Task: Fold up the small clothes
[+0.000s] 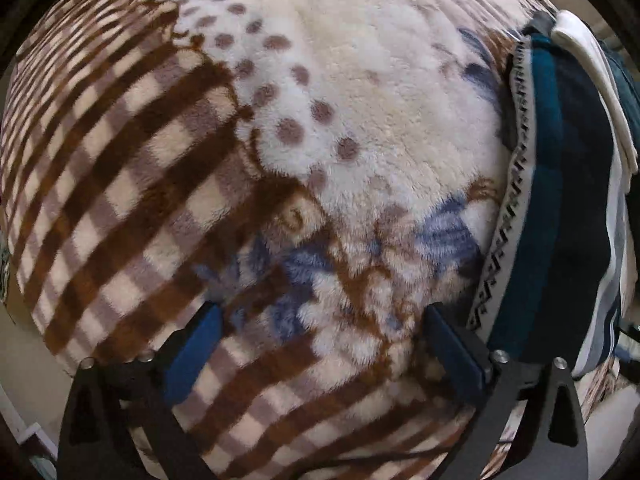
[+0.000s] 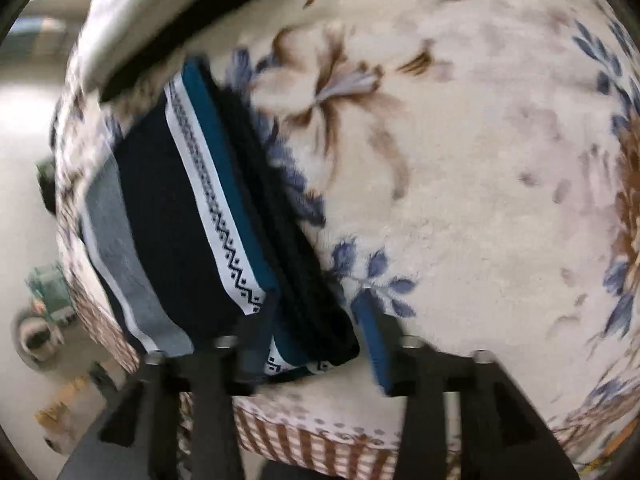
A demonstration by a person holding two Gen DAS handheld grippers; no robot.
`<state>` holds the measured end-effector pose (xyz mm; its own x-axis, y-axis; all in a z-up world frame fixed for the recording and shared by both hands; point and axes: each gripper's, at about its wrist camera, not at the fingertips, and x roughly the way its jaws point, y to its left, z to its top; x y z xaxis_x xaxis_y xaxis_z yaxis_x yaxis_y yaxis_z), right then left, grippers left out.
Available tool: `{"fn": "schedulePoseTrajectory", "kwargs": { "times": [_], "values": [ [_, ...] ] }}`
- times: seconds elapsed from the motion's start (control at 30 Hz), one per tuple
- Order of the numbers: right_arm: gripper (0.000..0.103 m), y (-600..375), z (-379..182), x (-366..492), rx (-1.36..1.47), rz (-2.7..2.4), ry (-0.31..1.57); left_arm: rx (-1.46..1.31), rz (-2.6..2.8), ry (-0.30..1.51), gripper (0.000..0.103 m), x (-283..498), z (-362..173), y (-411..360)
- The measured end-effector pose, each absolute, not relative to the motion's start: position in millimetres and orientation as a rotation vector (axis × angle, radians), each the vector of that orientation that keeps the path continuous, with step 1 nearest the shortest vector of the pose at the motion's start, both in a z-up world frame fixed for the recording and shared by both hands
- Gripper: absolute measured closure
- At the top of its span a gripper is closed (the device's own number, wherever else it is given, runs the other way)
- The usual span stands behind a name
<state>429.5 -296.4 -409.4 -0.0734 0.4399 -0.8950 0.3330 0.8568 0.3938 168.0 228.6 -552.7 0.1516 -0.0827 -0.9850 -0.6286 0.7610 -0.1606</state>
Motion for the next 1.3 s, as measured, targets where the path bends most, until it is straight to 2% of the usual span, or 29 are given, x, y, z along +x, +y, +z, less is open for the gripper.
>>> {"fn": "schedulePoseTrajectory", "kwargs": {
  "times": [0.13, 0.27, 0.3, 0.33, 0.47, 0.53, 0.6, 0.63, 0.7, 0.73, 0.77, 0.83, 0.9, 0.93, 0.97, 1.0, 1.17, 1.27, 1.3],
  "values": [
    [0.036, -311.3, -438.6, 408.4, 0.867, 0.1, 1.731, -0.623, 0.446, 1.396, 0.0, 174.8, -559.0, 226.1],
    [0.036, -296.8, -476.5, 391.8, 0.961, 0.095, 1.864, -0.618, 0.451, 1.39, 0.0, 174.2, -561.0, 218.6],
    [0.049, -296.6, -478.3, 388.6, 1.008, 0.067, 1.823, -0.619, 0.448, 1.395, 0.0, 172.9, -562.6, 216.0],
    [0.083, -296.7, -477.2, 388.4, 1.025, 0.06, 1.797, -0.62, 0.445, 1.401, 0.0, 170.8, -562.7, 214.5],
    [0.087, -287.2, -413.4, 408.4, 0.814, 0.096, 1.576, -0.643, 0.42, 1.429, 0.0, 172.8, -562.7, 215.9],
    [0.087, -281.6, -399.3, 413.9, 0.711, 0.128, 1.544, -0.65, 0.41, 1.436, 0.0, 174.9, -559.5, 225.6],
    [0.084, -278.2, -417.3, 414.5, 0.68, 0.156, 1.643, -0.647, 0.407, 1.445, 0.0, 176.9, -556.0, 227.4],
    [0.077, -277.3, -421.5, 421.1, 0.658, 0.153, 1.681, -0.647, 0.408, 1.449, 0.0, 177.2, -554.0, 228.2],
    [0.075, -288.6, -421.1, 416.5, 0.638, 0.125, 1.682, -0.676, 0.405, 1.438, 0.0, 176.4, -542.6, 230.5],
    [0.065, -298.4, -413.8, 410.9, 0.66, 0.105, 1.642, -0.691, 0.405, 1.422, 0.0, 173.0, -536.1, 230.5],
    [0.061, -303.1, -408.2, 408.0, 0.684, 0.096, 1.613, -0.709, 0.409, 1.4, 0.0, 171.7, -528.6, 230.4],
    [0.038, -308.0, -404.2, 408.0, 0.734, 0.109, 1.586, -0.735, 0.402, 1.373, 0.0, 171.0, -518.9, 228.1],
    [0.034, -306.4, -416.8, 405.8, 0.765, 0.116, 1.626, -0.754, 0.393, 1.357, 0.0, 173.4, -511.8, 222.0],
    [0.039, -303.4, -423.5, 404.7, 0.784, 0.134, 1.642, -0.766, 0.38, 1.35, 0.0, 174.2, -510.0, 219.5],
    [0.054, -301.7, -423.5, 402.3, 0.778, 0.125, 1.633, -0.777, 0.359, 1.341, 0.0, 177.6, -508.3, 214.9],
    [0.092, -300.4, -419.2, 402.5, 0.754, 0.121, 1.628, -0.787, 0.338, 1.329, 0.0, 181.3, -506.1, 209.9],
    [0.093, -308.6, -382.7, 406.8, 0.673, 0.068, 1.537, -0.817, 0.253, 1.284, 0.0, 197.7, -502.3, 188.0],
    [0.091, -303.7, -408.9, 412.6, 0.584, 0.101, 1.691, -0.796, 0.235, 1.303, 0.0, 208.7, -507.7, 176.2],
    [0.088, -298.1, -419.2, 415.3, 0.545, 0.118, 1.751, -0.798, 0.231, 1.302, 0.0, 210.9, -506.1, 174.4]
  ]
}}
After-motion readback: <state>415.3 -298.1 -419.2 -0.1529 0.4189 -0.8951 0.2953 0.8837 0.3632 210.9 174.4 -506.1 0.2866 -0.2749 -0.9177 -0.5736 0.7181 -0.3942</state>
